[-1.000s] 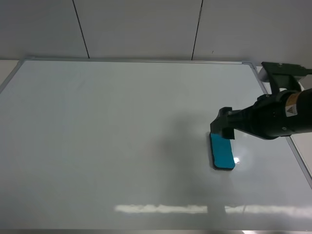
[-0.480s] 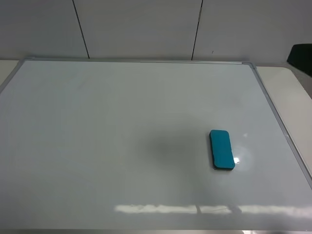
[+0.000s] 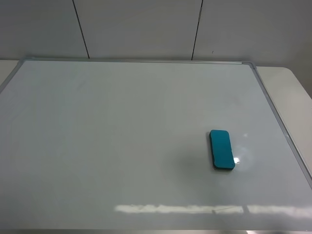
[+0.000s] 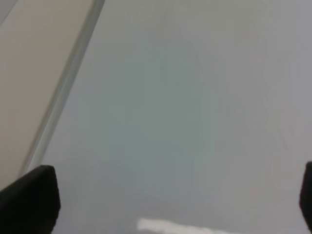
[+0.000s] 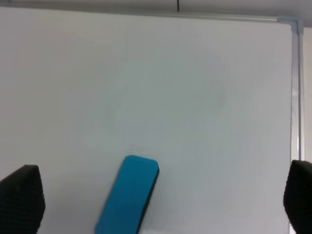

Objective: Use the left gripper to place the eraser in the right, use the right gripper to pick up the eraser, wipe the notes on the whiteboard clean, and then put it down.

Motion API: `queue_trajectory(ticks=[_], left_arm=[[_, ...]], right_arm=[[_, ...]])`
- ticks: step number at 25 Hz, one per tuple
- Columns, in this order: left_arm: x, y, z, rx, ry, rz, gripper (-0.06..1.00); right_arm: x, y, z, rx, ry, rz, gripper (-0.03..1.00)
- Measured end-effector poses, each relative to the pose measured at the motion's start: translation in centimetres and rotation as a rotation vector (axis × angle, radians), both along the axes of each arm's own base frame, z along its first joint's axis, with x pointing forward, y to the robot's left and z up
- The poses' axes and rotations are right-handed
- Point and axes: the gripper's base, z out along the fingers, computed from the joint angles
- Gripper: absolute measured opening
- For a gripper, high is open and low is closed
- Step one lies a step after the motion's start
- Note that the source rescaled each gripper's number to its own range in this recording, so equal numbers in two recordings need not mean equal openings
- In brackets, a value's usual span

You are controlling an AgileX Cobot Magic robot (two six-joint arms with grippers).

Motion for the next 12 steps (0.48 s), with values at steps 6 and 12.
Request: queue_trajectory(ticks=[6,12], left_arm=[[0.0,0.0,0.0,0.000,0.000,0.000,1.00],[0.0,0.0,0.0,0.000,0.000,0.000,1.00]], right_arm=[[-2.8,-2.0,0.2,-0.023,-0.124,-0.191,0.97],[-5.7,-2.6,-0.3,-0.056,-0.113,-0.304,0.97]])
